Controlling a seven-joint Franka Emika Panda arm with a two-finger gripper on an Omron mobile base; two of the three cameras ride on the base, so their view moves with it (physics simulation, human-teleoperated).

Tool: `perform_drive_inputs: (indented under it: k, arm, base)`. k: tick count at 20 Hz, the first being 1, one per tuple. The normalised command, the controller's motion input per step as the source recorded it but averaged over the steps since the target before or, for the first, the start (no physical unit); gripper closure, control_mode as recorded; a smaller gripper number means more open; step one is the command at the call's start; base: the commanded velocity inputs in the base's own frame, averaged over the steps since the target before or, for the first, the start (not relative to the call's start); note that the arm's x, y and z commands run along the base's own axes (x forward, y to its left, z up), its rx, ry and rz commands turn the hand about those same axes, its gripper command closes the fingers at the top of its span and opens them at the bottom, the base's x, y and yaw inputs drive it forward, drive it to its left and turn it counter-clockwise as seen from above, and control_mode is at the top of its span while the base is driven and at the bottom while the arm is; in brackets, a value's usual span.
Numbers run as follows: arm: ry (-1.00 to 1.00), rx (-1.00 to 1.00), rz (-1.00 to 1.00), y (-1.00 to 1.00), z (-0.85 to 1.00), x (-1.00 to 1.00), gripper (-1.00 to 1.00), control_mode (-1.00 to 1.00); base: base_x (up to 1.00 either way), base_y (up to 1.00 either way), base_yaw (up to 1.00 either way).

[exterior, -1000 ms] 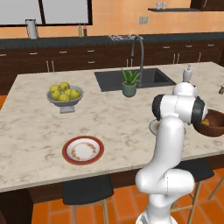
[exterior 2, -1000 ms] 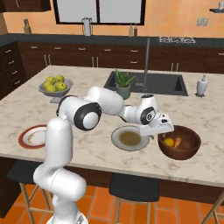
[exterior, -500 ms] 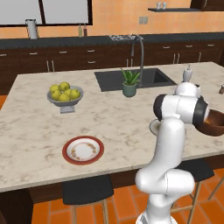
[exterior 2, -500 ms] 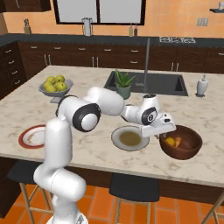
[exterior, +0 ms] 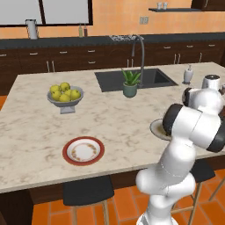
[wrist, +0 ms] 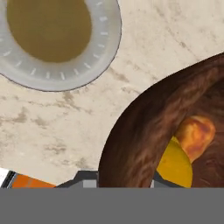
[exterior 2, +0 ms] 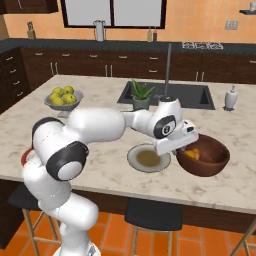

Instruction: Pick the chicken drumstick and lemon from their plates and place them in the bowl. Then put the bowl in the fridge.

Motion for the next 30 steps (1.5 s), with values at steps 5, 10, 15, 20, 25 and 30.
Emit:
perform_drive_inputs:
  k: [5, 10, 15, 20, 25, 30]
  arm:
    - [-0.01, -0.07, 0.38, 0.95, 1.0, -0.96, 1.0, -1.0]
    - [0.0, -0.09, 0.46, 1.0, 0.74, -0.75, 1.0, -1.0]
    - [0.0, -0.04, 0.49, 1.0, 0.36, -0.53, 1.0, -1.0]
    - [0.0, -0.09, 0.44, 1.0, 0.37, -0.75, 1.0, -1.0]
    - [0.0, -0.04, 0.35, 0.94, 0.23, -0.81, 1.0, -1.0]
    - [0.0, -0.04, 0.18, 0.32, 0.11, -1.0, 1.0, -1.0]
  base:
    - [0.0, 0.0, 0.0]
    - [0.0, 0.0, 0.0]
    - [0.0, 0.0, 0.0]
    - [0.0, 0.0, 0.0]
    - [0.0, 0.0, 0.0]
    - [0.0, 0.0, 0.0]
